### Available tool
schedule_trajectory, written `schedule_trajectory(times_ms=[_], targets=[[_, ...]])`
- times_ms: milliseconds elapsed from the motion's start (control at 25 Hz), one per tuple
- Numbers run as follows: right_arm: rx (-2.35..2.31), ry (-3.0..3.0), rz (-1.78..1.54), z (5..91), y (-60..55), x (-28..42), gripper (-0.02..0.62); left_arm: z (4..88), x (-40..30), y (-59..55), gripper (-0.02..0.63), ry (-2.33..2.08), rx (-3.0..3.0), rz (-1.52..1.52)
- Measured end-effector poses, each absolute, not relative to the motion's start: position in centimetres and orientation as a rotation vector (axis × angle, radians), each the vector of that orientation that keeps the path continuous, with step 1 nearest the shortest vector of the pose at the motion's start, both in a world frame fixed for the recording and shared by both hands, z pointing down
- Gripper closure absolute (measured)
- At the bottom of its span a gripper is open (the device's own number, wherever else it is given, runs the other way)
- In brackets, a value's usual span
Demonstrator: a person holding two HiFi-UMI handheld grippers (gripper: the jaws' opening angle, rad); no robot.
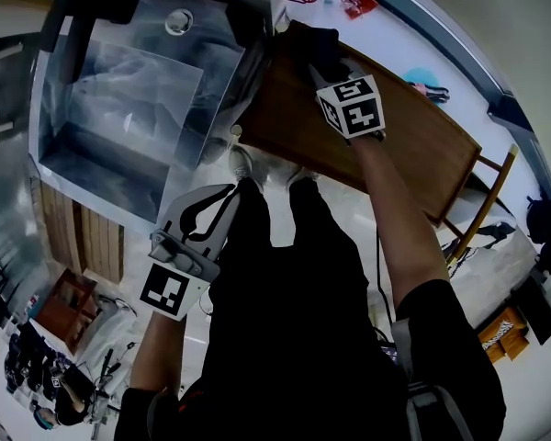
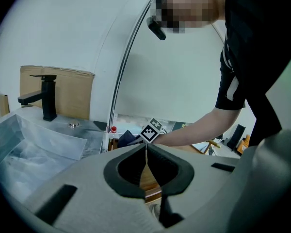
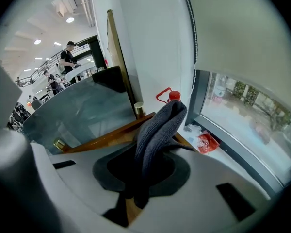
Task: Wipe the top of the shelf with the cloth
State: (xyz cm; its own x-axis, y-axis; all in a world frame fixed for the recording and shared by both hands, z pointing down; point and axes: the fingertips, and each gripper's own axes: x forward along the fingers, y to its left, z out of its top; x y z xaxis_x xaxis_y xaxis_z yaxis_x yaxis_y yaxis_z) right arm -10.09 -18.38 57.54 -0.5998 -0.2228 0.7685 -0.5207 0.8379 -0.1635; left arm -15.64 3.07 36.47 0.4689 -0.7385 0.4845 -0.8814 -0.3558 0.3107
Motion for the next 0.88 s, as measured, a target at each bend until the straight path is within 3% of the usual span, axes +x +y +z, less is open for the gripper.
schedule_trajectory(times_ms=[880], targets=[[0.730, -2.123, 0.571, 58.2, -18.4, 4.3, 0.540, 35.9, -6.3, 0.4, 0.578, -1.167, 2.326, 0.388]])
